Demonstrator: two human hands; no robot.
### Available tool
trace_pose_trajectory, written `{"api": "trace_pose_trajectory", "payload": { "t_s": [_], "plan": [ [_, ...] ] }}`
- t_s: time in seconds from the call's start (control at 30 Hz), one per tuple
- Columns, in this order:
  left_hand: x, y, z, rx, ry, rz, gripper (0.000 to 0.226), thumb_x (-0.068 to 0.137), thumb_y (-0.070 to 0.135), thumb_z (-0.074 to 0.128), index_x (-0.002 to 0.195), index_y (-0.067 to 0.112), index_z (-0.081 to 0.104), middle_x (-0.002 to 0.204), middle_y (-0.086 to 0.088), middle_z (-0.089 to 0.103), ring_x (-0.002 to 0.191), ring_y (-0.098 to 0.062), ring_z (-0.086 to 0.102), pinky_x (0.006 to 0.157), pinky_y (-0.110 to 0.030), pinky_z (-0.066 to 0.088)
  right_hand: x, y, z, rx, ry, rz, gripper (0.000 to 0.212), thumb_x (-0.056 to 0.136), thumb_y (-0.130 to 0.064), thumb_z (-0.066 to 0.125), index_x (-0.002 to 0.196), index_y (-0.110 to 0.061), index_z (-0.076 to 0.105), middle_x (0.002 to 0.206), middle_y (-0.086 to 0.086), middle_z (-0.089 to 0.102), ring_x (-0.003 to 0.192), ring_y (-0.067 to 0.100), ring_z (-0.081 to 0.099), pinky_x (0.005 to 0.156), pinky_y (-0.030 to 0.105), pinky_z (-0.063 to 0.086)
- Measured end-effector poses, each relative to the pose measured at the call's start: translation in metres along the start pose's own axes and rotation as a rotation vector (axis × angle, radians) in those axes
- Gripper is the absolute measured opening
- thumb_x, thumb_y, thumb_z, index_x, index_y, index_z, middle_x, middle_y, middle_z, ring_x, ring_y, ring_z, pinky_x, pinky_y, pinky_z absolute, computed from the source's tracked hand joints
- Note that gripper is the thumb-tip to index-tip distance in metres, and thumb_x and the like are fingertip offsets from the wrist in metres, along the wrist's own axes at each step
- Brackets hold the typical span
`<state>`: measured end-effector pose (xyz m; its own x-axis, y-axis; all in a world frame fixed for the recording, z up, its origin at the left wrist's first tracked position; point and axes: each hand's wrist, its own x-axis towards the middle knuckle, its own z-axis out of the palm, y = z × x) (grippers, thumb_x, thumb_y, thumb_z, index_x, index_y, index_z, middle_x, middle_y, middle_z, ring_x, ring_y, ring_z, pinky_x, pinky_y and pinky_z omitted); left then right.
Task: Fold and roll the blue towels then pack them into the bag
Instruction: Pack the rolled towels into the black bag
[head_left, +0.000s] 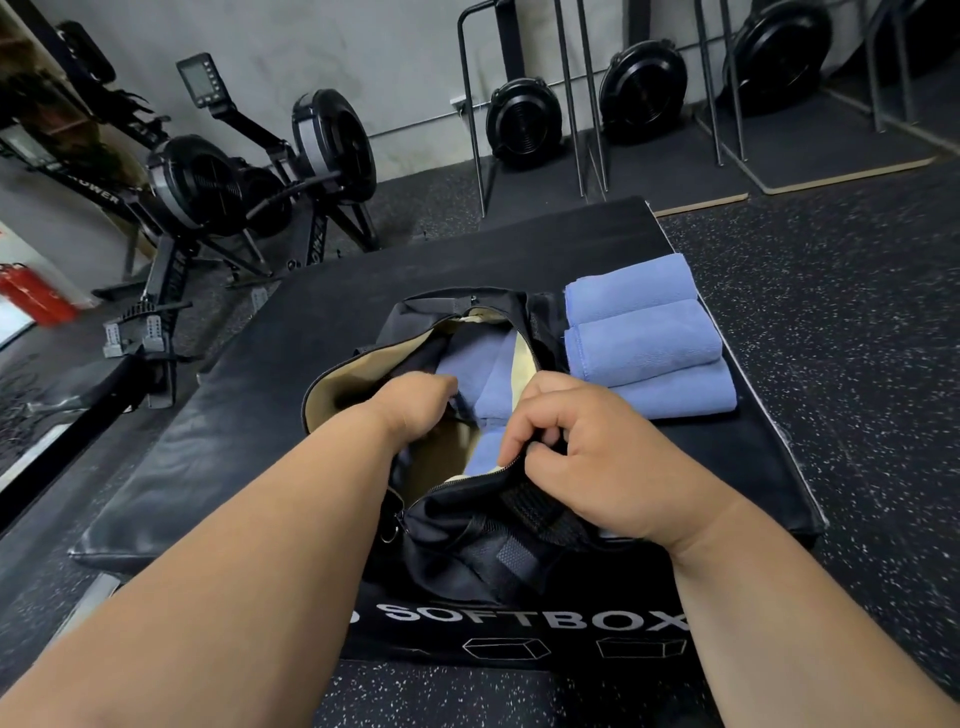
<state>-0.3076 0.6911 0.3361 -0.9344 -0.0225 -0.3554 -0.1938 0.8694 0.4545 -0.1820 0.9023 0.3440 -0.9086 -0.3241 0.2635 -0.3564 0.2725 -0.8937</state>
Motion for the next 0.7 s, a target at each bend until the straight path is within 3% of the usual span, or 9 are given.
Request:
{"api": "trace_pose_trajectory", "payload": {
  "t_s": [0.07, 0.17, 0.23, 0.3, 0.4, 0.47, 0.53, 0.6, 0.7],
  "plan": [
    [-0.003, 0.004, 0.001, -0.014, -0.015, 0.02, 0.035, 0.096, 0.031, 0.049, 0.1, 0.015, 0.08, 0.118, -0.02, 0.072, 0.11, -0.043, 0.066, 0.097, -0.049, 0.056, 0.001, 0.0, 0.001, -0.004, -0.001, -0.004, 0.036, 0.081, 0.0, 0.059, 0.074, -0.031, 0.075, 0.09, -0.008, 0.059, 0.075, 0.018, 0.055, 0.071, 0.026, 0.046],
    [-0.004, 0.005, 0.005, -0.045, 0.024, -0.008, 0.043, 0.104, 0.029, 0.049, 0.07, 0.02, 0.073, 0.08, -0.002, 0.072, 0.081, -0.023, 0.066, 0.073, -0.033, 0.052, 0.001, 0.0, 0.002, -0.01, 0.003, -0.011, 0.034, 0.08, -0.002, 0.058, 0.074, -0.032, 0.074, 0.09, -0.008, 0.059, 0.075, 0.016, 0.056, 0.071, 0.025, 0.044],
    [-0.002, 0.001, 0.01, -0.166, 0.022, -0.072, 0.043, 0.106, 0.028, 0.053, 0.07, 0.015, 0.073, 0.062, 0.001, 0.07, 0.063, -0.017, 0.061, 0.061, -0.029, 0.044, 0.0, -0.001, 0.002, -0.002, 0.007, -0.01, 0.035, 0.08, 0.0, 0.058, 0.073, -0.031, 0.074, 0.09, -0.01, 0.059, 0.074, 0.015, 0.056, 0.07, 0.021, 0.041],
    [-0.002, -0.003, 0.012, -0.328, 0.0, -0.134, 0.041, 0.105, 0.024, 0.056, 0.071, 0.008, 0.074, 0.059, -0.004, 0.068, 0.052, -0.018, 0.054, 0.056, -0.028, 0.039, 0.0, -0.002, 0.002, 0.004, 0.006, -0.014, 0.037, 0.08, 0.002, 0.058, 0.071, -0.03, 0.074, 0.089, -0.011, 0.059, 0.074, 0.014, 0.056, 0.069, 0.019, 0.04],
    [-0.004, -0.008, 0.014, -0.326, 0.008, -0.17, 0.048, 0.102, 0.026, 0.059, 0.06, 0.011, 0.075, 0.065, -0.01, 0.067, 0.062, -0.026, 0.05, 0.065, -0.031, 0.039, -0.001, -0.002, 0.002, 0.011, 0.013, -0.011, 0.038, 0.08, 0.003, 0.058, 0.071, -0.031, 0.074, 0.089, -0.011, 0.059, 0.072, 0.015, 0.055, 0.068, 0.021, 0.042],
    [-0.009, -0.005, 0.015, -0.263, 0.008, -0.197, 0.057, 0.104, 0.029, 0.06, 0.052, 0.013, 0.073, 0.052, -0.004, 0.065, 0.065, -0.027, 0.054, 0.065, -0.032, 0.043, -0.001, -0.001, 0.003, 0.013, 0.015, -0.015, 0.039, 0.08, 0.002, 0.058, 0.071, -0.032, 0.074, 0.09, -0.011, 0.059, 0.072, 0.016, 0.055, 0.068, 0.022, 0.043],
    [-0.014, 0.003, 0.013, -0.177, 0.034, -0.212, 0.045, 0.105, 0.036, 0.06, 0.07, 0.009, 0.072, 0.052, 0.0, 0.065, 0.067, -0.026, 0.059, 0.068, -0.034, 0.05, -0.001, -0.001, 0.003, 0.018, 0.014, -0.023, 0.039, 0.081, 0.001, 0.059, 0.072, -0.034, 0.074, 0.091, -0.01, 0.059, 0.072, 0.016, 0.055, 0.068, 0.023, 0.044],
    [-0.017, 0.007, 0.007, -0.033, 0.074, -0.206, 0.044, 0.103, 0.046, 0.06, 0.089, 0.006, 0.069, 0.072, -0.006, 0.069, 0.073, -0.028, 0.063, 0.077, -0.037, 0.053, -0.001, 0.0, 0.003, 0.024, 0.027, -0.033, 0.04, 0.081, 0.002, 0.059, 0.073, -0.034, 0.075, 0.093, -0.009, 0.059, 0.073, 0.016, 0.055, 0.069, 0.024, 0.044],
    [-0.029, 0.01, -0.011, 0.093, 0.144, -0.191, 0.05, 0.098, 0.054, 0.06, 0.093, 0.005, 0.072, 0.086, -0.013, 0.075, 0.077, -0.03, 0.068, 0.069, -0.035, 0.049, -0.001, 0.002, 0.001, 0.055, 0.059, -0.045, 0.043, 0.082, 0.004, 0.058, 0.079, -0.035, 0.076, 0.1, -0.009, 0.06, 0.076, 0.018, 0.055, 0.073, 0.024, 0.044]
  ]
}}
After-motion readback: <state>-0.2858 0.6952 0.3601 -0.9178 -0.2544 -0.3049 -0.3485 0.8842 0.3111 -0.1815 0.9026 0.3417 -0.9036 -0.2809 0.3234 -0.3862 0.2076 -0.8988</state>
